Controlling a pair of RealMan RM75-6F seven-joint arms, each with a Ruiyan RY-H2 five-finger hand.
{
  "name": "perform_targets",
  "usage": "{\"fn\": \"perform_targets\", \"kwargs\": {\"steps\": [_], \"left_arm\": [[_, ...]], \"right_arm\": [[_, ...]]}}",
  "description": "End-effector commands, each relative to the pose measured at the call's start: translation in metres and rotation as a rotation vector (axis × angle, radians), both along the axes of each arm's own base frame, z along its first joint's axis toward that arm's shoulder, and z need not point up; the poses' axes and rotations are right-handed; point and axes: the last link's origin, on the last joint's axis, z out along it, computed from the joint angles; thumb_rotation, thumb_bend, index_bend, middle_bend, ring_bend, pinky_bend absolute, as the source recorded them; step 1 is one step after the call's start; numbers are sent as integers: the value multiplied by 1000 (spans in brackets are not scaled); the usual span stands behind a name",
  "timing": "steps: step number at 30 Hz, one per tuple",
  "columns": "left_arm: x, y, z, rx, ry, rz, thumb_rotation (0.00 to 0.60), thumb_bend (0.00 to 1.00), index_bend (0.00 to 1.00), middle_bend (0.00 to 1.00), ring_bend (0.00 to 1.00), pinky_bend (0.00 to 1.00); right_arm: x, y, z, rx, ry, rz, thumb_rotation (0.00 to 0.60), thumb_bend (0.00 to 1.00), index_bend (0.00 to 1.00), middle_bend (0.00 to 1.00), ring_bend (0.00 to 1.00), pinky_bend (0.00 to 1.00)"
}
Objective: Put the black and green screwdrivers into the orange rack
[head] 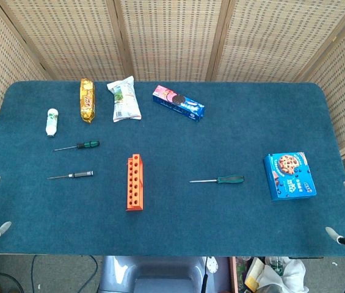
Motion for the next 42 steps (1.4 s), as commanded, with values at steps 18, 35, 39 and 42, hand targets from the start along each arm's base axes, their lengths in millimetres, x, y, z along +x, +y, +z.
{"fn": "perform_targets", "kwargs": {"steps": [18,35,39,42], "left_arm": [[61,161,-84,-184,-8,9,600,119,323,0,0,0],[58,193,-137,-255,20,184,600,256,441,0,0,0],[53,196,-143,-263,33,209,600,271,445,0,0,0],[50,196,-150,-275,45,222,600,277,467,0,0,0]], "right_arm": [[-11,-10,7,16,-67,-39,600,0,0,0,0,0],[-16,-17,3,45,-85,-61,600,0,0,0,0,0],[-17,-18,2,52,-86,-66,600,0,0,0,0,0],[-17,-19,1,54,-86,-70,600,0,0,0,0,0]]}}
